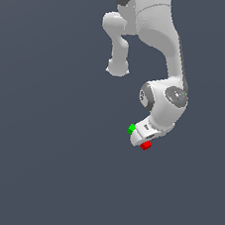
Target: Stack the red cube on top of the green cube.
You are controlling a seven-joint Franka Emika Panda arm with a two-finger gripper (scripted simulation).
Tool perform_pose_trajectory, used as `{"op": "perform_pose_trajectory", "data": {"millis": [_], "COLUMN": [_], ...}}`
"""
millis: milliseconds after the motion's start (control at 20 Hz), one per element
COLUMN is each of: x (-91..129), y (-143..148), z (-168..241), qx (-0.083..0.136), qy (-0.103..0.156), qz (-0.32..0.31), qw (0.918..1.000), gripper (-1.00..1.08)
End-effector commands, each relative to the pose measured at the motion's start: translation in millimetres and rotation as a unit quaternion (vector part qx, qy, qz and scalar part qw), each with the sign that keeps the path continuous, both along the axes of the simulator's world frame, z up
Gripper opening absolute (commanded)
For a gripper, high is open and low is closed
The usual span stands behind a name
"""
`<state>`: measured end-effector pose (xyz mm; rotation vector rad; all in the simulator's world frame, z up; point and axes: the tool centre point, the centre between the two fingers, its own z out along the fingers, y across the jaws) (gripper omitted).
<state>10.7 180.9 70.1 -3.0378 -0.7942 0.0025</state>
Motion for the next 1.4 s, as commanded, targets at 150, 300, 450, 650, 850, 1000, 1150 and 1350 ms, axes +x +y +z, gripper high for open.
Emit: {"op": "perform_pose_trajectory", "data": {"millis": [150, 300, 450, 650, 850, 1000, 1150, 1350], "x": [0, -1, -1, 0, 0, 0, 0, 0], "y": [0, 0, 1, 1, 1, 1, 1, 1], "z": [-13, -30, -44, -50, -50, -50, -50, -49], "qx": [0.0, 0.0, -0.001, -0.001, -0.001, -0.001, -0.001, -0.001], "qy": [0.0, -0.001, -0.001, -0.001, -0.001, -0.001, -0.001, -0.001], "qz": [0.001, 0.002, 0.003, 0.003, 0.003, 0.003, 0.003, 0.003], "qw": [1.0, 1.0, 1.0, 1.0, 1.0, 1.0, 1.0, 1.0], "gripper": [1.0, 1.0, 1.0, 1.0, -1.0, -1.0, -1.0, -1.0]}}
